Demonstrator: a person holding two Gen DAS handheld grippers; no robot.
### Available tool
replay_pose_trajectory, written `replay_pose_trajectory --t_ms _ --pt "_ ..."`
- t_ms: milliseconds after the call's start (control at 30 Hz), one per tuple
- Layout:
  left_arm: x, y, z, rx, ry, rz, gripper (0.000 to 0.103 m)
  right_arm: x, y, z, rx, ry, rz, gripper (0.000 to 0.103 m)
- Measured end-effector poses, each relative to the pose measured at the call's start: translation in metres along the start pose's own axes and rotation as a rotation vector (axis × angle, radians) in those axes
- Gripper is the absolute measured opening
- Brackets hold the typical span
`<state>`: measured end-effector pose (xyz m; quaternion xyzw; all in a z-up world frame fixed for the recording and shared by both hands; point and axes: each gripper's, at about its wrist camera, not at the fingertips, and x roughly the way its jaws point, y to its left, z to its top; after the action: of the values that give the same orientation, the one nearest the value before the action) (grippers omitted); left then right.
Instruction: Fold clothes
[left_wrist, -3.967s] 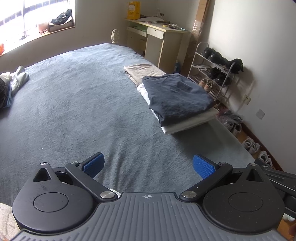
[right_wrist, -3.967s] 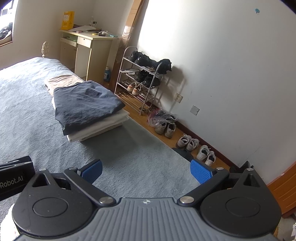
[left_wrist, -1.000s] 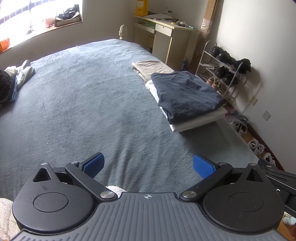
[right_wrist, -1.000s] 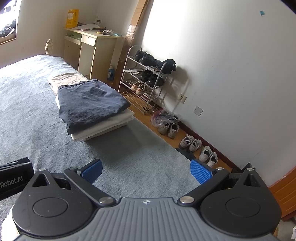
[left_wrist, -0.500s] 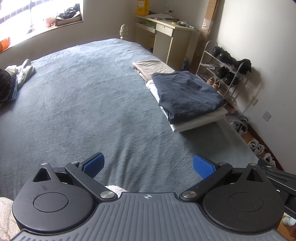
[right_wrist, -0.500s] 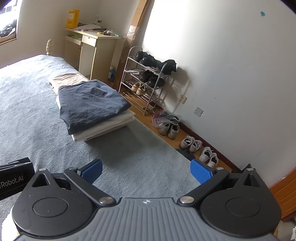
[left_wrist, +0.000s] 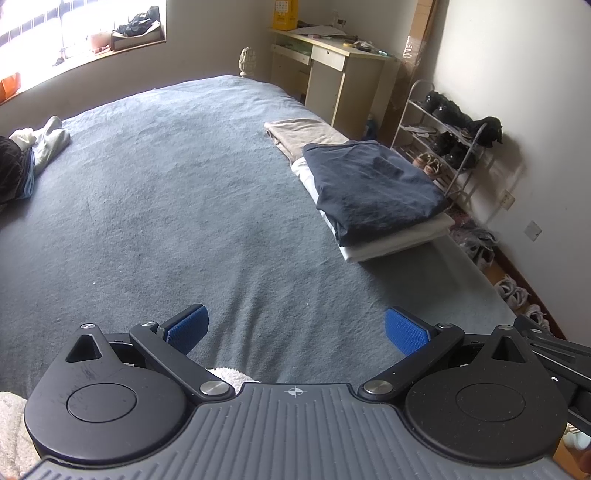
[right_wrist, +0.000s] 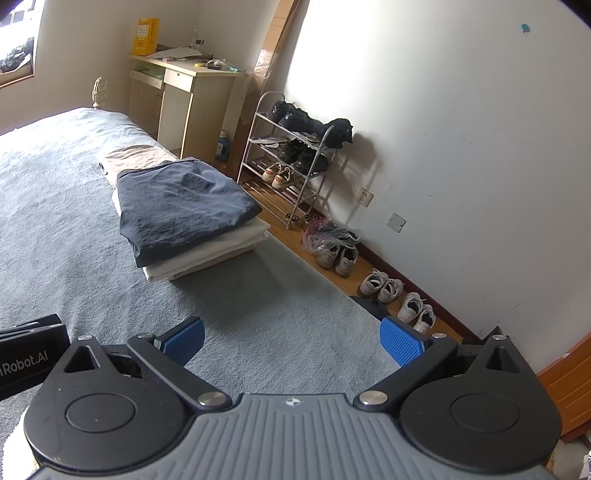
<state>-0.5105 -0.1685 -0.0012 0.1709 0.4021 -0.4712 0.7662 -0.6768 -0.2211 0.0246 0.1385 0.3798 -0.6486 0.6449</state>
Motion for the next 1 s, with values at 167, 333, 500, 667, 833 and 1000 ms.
replay_pose_trajectory --t_ms 167,333,500,667,833,1000 --pt "0.0009 0.0003 0.0001 -0.003 0.002 0.001 0.103 -0.0003 0.0004 0.0000 -0.001 0.000 0.001 0.103" --pt "0.0003 0.0003 -0.0005 -0.005 0.001 0.001 0.103 0.0000 0.0015 0.0019 -0.003 0.000 0.001 0.103" --pt "0.0013 0.0020 -0.0004 -0.007 0.002 0.002 0.103 0.0007 0.0010 0.0014 0.000 0.000 0.001 0.103" --pt "0.0016 0.0027 -0.0005 -0.009 0.004 0.003 0.103 0.0013 0.0022 0.0004 -0.004 0.002 0.004 0.103" --pt "0.0014 0.0029 -0.0011 -0.009 0.003 0.005 0.103 0.0005 0.0021 -0.0001 -0.002 0.001 0.003 0.103" --pt "0.0022 0.0026 0.0008 -0.008 0.002 0.006 0.103 -0.0001 0.0022 0.0004 0.000 0.001 0.002 0.103"
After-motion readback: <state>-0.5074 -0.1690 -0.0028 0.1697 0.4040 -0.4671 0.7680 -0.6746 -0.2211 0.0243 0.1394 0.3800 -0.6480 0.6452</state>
